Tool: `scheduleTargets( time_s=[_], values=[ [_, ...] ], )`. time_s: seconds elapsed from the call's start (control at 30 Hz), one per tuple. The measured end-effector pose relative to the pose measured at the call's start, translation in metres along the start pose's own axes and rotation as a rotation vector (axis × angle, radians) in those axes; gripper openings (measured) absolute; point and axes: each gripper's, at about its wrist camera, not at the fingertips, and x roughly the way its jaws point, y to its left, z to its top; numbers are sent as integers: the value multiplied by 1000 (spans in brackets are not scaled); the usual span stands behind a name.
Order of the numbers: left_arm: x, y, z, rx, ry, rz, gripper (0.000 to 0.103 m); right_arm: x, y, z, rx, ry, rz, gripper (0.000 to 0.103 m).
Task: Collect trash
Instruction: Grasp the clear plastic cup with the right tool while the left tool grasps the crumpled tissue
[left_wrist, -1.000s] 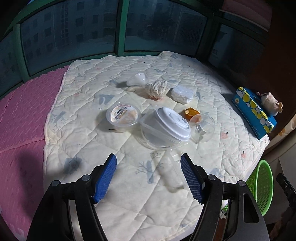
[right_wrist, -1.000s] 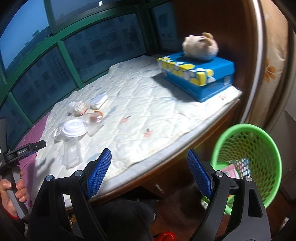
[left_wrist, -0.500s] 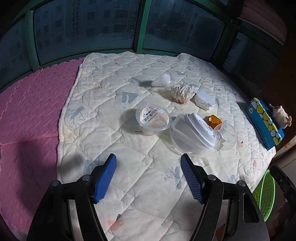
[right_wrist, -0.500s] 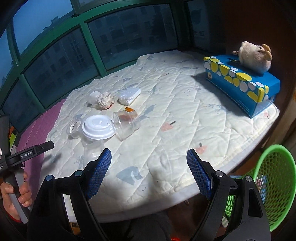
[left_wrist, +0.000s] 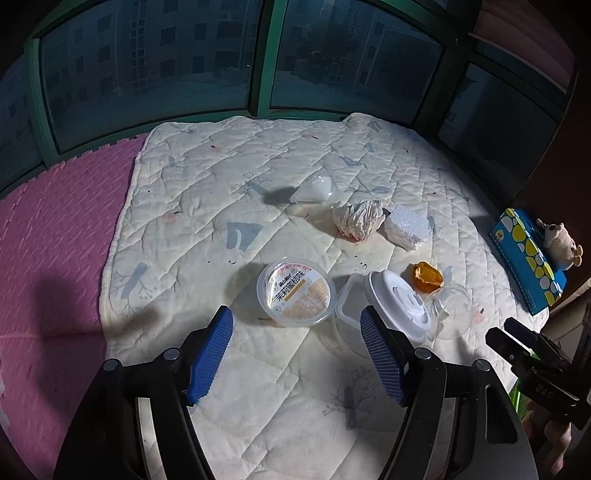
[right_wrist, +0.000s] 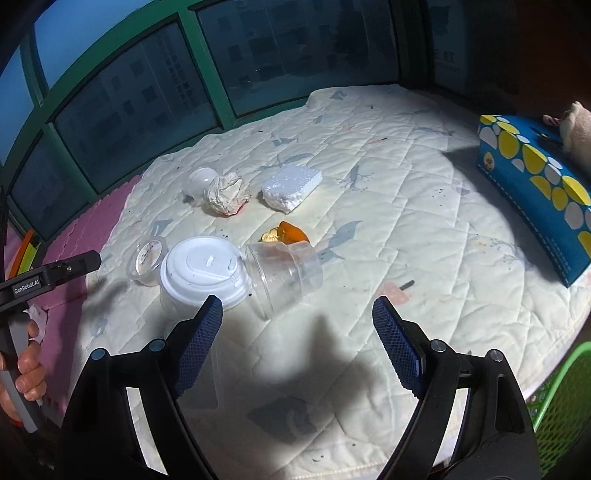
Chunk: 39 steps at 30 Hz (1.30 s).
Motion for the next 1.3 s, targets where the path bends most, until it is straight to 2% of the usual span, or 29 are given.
scheduleTargets(
  time_s=[0.17, 0.37, 0.5, 0.67, 0.8, 1.0, 1.03, 1.07, 1.23, 1.3],
  values=[
    [14, -11, 22, 32, 14, -25, 69, 24, 2, 10, -37, 27, 16, 79],
    [36, -32, 44, 89, 36, -49, 69, 49, -7, 19, -18, 65, 55, 73],
    [55, -45, 56, 120, 54, -59, 69, 59, -14, 23, 13, 87, 101, 64],
    [82, -56, 69, 143, 92, -75, 69, 64, -11, 25, -14, 101, 115, 49],
    [104, -62, 78, 146, 125, -86, 69, 61, -6, 23, -49, 90, 92, 47],
    [125, -73, 88, 172, 134, -52, 69, 51, -8, 20, -57, 69, 71, 47],
    [127, -75, 89, 175, 133, -39, 69, 48, -9, 19, -52, 67, 75, 46],
    [130, -76, 91, 177, 130, -32, 69, 46, -11, 19, -49, 66, 76, 40],
    [142, -80, 93, 183, 143, -7, 61, 36, -18, 16, -34, 55, 71, 36],
    [146, -79, 93, 175, 156, -10, 50, 37, -20, 16, -27, 57, 73, 35]
  ],
)
